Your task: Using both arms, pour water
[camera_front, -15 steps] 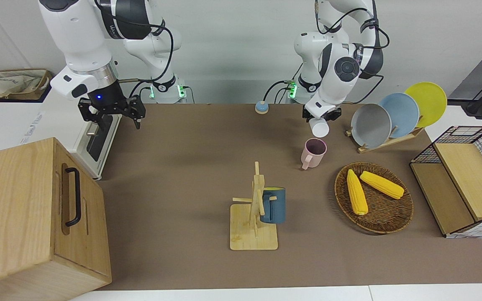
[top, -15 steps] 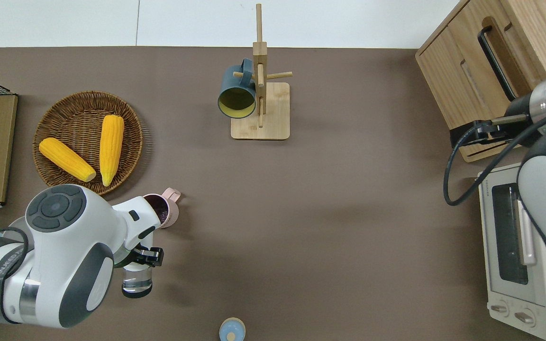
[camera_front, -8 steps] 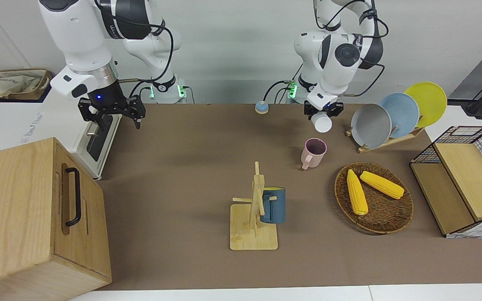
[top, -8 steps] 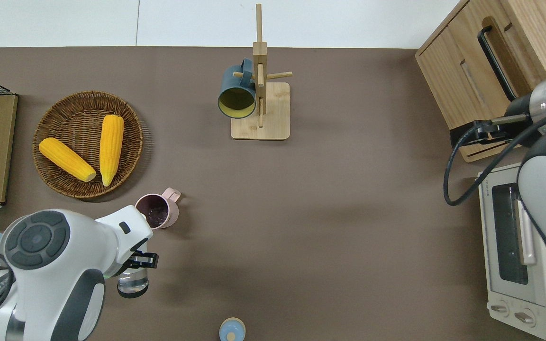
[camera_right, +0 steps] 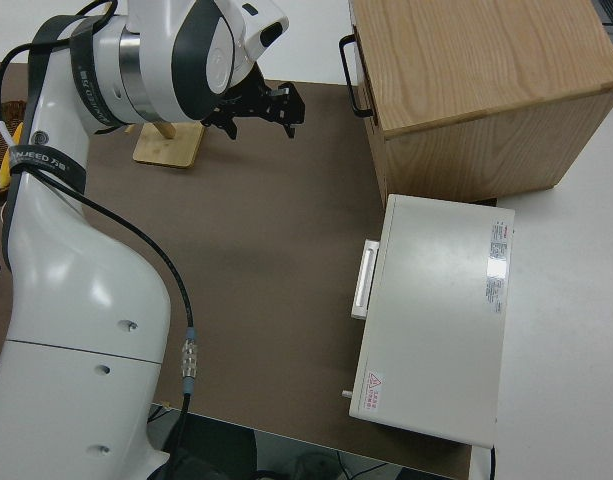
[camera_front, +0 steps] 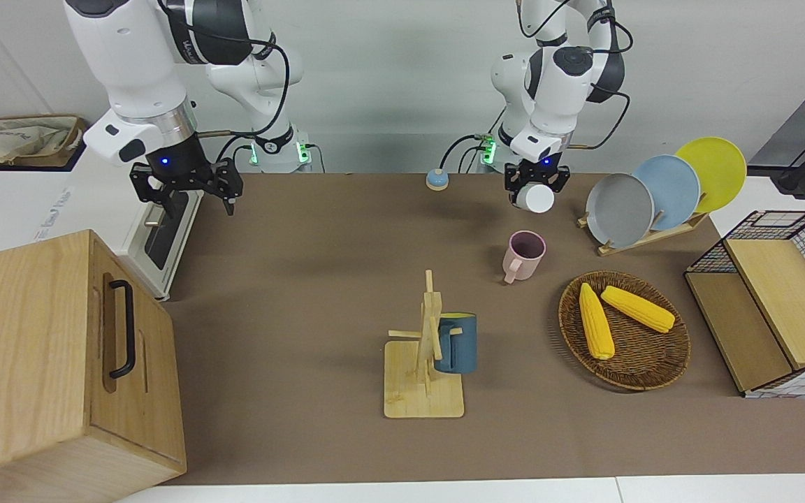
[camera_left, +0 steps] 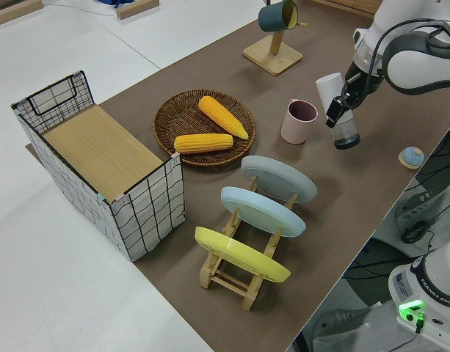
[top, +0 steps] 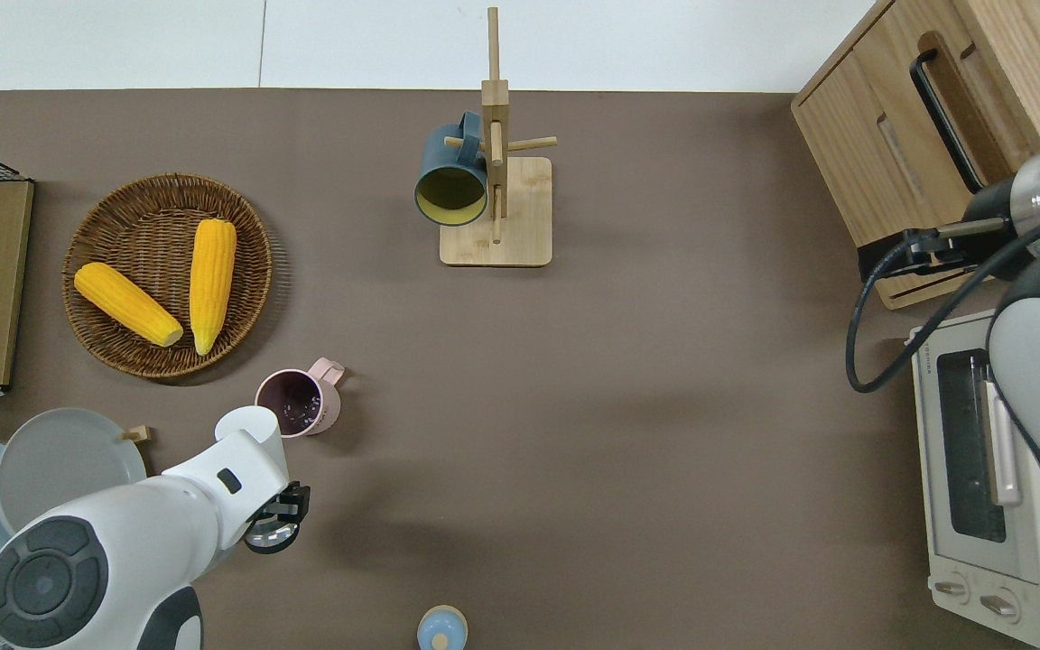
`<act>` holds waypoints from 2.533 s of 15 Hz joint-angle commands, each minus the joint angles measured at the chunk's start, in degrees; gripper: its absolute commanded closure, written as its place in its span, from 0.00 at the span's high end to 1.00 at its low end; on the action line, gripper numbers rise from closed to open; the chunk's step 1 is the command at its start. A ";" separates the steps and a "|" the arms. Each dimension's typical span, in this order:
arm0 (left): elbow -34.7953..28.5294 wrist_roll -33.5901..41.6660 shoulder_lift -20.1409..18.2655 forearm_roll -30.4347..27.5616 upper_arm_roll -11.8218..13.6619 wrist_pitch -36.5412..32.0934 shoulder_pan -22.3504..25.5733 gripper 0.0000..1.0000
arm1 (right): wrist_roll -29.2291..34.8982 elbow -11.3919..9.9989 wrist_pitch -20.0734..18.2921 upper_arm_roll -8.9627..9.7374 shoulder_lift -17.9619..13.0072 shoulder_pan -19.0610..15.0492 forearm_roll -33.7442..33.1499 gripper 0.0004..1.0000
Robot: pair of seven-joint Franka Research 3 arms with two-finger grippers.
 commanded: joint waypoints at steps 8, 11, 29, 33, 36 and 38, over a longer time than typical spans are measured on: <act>-2.94 -0.67 -7.68 -0.61 1.16 7.02 3.99 0.00 | -0.82 -0.24 -0.42 -0.01 -0.73 -0.25 1.30 0.99; -1.89 -0.67 -6.19 -0.69 1.16 14.49 7.42 0.00 | -0.82 -0.24 -0.42 -0.01 -0.73 -0.25 1.21 0.99; 39.94 15.22 20.52 0.98 2.92 16.09 26.86 0.00 | -0.82 -0.24 -0.42 -0.01 -0.73 -0.25 1.29 0.99; 44.77 22.16 25.09 -3.66 5.72 16.62 27.47 0.00 | -0.82 -0.24 -0.42 -0.01 -0.73 -0.25 1.21 0.99; 48.99 31.90 29.40 -10.78 9.33 16.71 27.47 0.00 | -0.82 -0.24 -0.42 -0.01 -0.73 -0.25 1.21 0.99; 51.02 38.32 32.04 -16.14 11.61 16.80 27.56 0.00 | -0.82 -0.24 -0.42 -0.01 -0.73 -0.25 1.30 0.99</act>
